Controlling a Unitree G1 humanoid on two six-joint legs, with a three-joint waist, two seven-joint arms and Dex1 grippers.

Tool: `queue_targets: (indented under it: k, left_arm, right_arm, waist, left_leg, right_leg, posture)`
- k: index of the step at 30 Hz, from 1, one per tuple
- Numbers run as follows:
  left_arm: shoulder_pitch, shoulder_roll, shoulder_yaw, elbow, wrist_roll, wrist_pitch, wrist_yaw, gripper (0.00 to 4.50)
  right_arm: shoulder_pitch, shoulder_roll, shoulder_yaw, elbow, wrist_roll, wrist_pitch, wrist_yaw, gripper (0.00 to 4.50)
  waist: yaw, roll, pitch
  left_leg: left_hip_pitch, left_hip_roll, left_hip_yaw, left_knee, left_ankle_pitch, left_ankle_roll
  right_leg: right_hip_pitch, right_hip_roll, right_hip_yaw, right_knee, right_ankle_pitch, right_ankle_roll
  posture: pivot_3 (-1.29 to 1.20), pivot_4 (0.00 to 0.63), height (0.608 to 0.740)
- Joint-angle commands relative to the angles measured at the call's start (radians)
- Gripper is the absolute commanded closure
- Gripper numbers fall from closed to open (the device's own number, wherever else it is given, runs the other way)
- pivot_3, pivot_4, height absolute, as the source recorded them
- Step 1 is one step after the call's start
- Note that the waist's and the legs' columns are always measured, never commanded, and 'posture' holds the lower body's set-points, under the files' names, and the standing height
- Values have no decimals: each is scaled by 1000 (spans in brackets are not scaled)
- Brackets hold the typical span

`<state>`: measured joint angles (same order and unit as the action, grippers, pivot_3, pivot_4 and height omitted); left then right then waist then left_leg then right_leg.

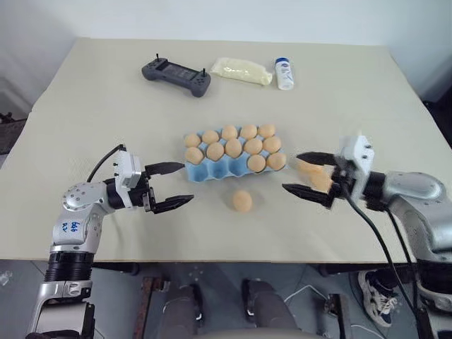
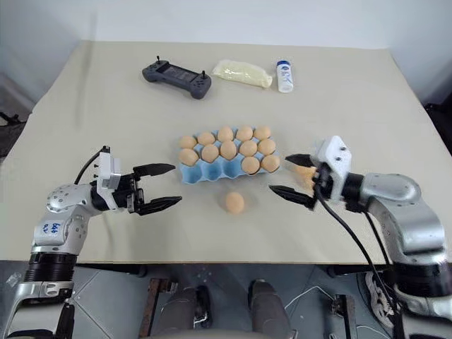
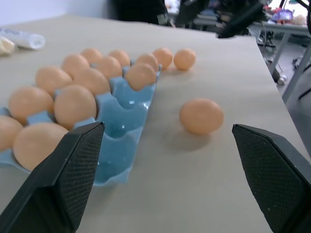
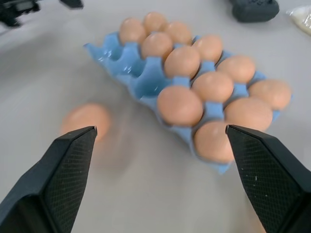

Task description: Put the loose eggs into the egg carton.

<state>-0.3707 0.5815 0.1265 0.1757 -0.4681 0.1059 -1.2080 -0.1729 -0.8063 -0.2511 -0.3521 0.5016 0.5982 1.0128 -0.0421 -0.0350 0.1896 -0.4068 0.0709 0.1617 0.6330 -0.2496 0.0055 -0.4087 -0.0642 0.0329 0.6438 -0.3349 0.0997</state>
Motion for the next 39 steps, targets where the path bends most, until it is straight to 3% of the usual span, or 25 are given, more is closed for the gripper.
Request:
queue_targets:
  k: [1,6,15,22,30,39]
  left_arm:
    - [-8,0,18,14,-22,-19,-22,0]
    - [-40,-10,11,57,-9,-33,-39,0]
    - [-81,-19,1,88,-2,-44,-54,0]
    - [-70,-24,-1,66,-7,-42,-45,0]
    - [-21,-19,16,-4,-21,-29,-20,0]
    - [77,10,54,-92,-44,-2,-10,0]
  right_arm:
    - [124,-57,-171,-104,66,39,21,62]
    - [246,-68,-255,-149,98,58,0,62]
    - [210,-49,-194,-157,112,54,-71,62]
    - [17,-11,51,-144,133,87,-80,62]
    - [-189,100,352,-8,-8,17,-67,62]
    - [-286,214,500,152,-144,-100,-46,62]
  waist:
    - [9,0,0]
    - [6,-1,-1]
    - [6,-1,-1]
    - [4,-1,-1]
    - [-3,-1,-1]
    - [-13,-1,-1]
  left_leg:
    - [0,0,0,0,0,0]
    - [1,0,1,2,0,1]
    - [2,0,1,1,2,2]
    - [1,1,1,1,2,2]
    - [0,1,1,2,1,1]
    - [0,1,2,2,1,1]
  right_leg:
    - [0,0,0,0,0,0]
    - [2,0,1,0,1,0]
    - [2,0,1,0,3,-1]
    - [1,1,0,0,3,-2]
    - [0,0,0,0,3,-2]
    - [-1,0,0,0,3,-2]
  posture:
    - [0,150,740]
    - [0,150,740]
    - [0,150,740]
    - [0,150,740]
    - [0,150,740]
    - [0,150,740]
